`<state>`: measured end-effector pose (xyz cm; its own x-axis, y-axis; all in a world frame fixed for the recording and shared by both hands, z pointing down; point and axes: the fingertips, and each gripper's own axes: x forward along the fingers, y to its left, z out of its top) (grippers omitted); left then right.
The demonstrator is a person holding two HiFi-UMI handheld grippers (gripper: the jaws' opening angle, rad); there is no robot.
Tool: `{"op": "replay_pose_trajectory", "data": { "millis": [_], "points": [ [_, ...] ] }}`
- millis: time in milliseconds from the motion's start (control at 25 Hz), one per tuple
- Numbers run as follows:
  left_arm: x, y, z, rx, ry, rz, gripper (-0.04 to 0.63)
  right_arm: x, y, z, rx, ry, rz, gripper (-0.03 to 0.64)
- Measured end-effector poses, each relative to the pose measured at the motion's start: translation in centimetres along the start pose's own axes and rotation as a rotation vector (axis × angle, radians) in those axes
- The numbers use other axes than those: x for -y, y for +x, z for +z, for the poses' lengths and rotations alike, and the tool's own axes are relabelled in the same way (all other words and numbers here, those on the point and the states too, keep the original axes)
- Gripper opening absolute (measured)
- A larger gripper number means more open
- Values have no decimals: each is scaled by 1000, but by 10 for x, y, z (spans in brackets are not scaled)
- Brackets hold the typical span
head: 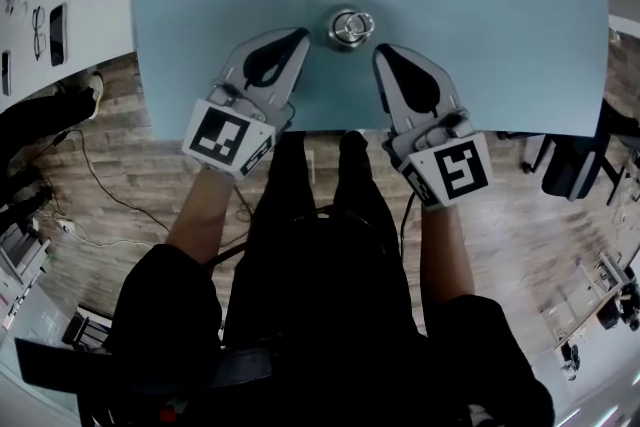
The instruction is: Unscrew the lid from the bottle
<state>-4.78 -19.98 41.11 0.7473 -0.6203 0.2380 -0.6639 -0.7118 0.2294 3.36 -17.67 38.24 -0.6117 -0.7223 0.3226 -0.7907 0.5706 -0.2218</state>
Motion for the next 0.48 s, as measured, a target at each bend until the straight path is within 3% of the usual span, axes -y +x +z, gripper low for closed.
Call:
{"op": "replay_pose_trajectory", "data": {
  "millis": [200,480],
  "points": [
    [4,-2,-12,-21,4,-25,52,0,-1,-3,13,19,4,5],
    [12,10,-27,-65,95,-67,222,-2,6,-5,26,6,21,149]
  ]
}}
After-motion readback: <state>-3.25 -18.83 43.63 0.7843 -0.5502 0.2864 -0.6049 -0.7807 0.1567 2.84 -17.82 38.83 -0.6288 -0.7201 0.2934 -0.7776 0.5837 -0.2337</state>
